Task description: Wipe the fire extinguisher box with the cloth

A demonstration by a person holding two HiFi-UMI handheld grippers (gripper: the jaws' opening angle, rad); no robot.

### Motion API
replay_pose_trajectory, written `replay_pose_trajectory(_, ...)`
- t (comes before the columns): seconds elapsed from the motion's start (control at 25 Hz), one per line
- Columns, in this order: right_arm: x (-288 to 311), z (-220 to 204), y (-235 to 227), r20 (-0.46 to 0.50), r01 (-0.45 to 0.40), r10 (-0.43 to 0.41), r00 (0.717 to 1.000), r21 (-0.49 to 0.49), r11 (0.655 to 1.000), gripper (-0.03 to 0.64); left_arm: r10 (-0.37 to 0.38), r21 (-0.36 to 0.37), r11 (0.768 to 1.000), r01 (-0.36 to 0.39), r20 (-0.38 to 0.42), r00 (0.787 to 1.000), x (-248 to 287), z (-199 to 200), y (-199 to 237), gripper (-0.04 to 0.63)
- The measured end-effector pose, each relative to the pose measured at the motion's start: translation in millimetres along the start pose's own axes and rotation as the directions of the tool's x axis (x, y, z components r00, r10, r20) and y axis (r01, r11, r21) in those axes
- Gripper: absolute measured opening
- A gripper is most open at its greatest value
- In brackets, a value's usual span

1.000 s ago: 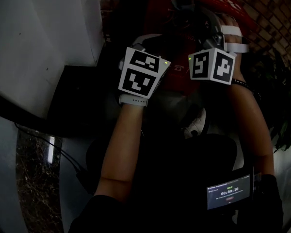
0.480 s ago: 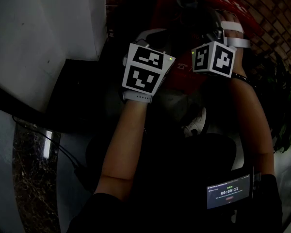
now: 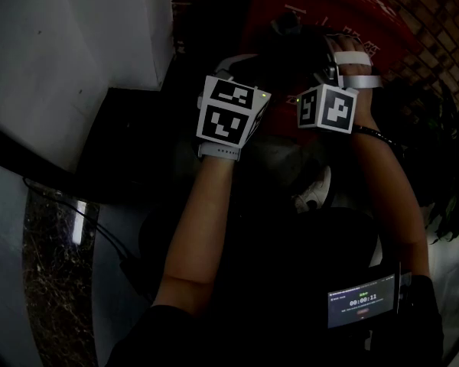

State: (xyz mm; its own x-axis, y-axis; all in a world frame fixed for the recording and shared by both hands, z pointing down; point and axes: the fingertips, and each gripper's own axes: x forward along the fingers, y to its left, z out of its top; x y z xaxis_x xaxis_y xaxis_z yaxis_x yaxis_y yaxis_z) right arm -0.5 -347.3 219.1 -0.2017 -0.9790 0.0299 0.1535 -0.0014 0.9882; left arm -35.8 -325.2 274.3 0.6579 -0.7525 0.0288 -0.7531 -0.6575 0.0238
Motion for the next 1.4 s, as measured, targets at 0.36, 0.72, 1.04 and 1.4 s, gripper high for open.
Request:
replay_pose_trajectory(0.36,1.9,7.0,57.6,0.014,-0.052,0.052,0.999,0.032,0.998,0.075,-0.025,-0.073,0.997,0.02,-0.076,0.997,0.8,-45.0,1.2,0.003)
replay_pose_trajectory(0.72,0.9,8.3,122.4,0.008,-0.135,0.134,0.991,0.033,0.99,0.075,-0.058,-0.095,0.995,0.043,-0.163,0.985,10.7,-88.3,-6.0,0.003)
replay_pose_trajectory(1.04,0.8,13.2,166.9,0.015,-0.186,0.186,0.983,0.025,0.982,0.075,-0.045,-0.09,0.996,0.025,-0.228,0.973,16.0,-114.8,-3.1,0.003)
replay_pose_trajectory(1.4,0.8,18.8,220.1,0.038,-0.217,0.217,0.975,0.0,0.976,0.075,-0.086,-0.165,0.986,0.033,-0.321,0.943,26.1,-162.9,-2.9,0.003)
